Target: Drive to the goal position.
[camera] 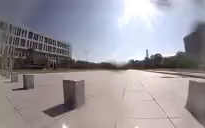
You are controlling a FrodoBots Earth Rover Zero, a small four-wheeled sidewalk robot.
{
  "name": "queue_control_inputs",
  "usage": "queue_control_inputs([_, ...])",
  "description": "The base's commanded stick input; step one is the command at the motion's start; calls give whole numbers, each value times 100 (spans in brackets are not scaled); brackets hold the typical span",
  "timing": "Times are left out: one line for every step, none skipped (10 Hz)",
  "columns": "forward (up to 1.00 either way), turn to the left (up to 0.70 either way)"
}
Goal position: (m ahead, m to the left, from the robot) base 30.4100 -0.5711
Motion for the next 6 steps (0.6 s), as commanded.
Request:
queue_control_inputs([70,-3])
queue_control_inputs([70,-1])
queue_control_inputs([70,0])
queue_control_inputs([70,0])
queue_control_inputs([70,0])
queue_control_inputs([70,0])
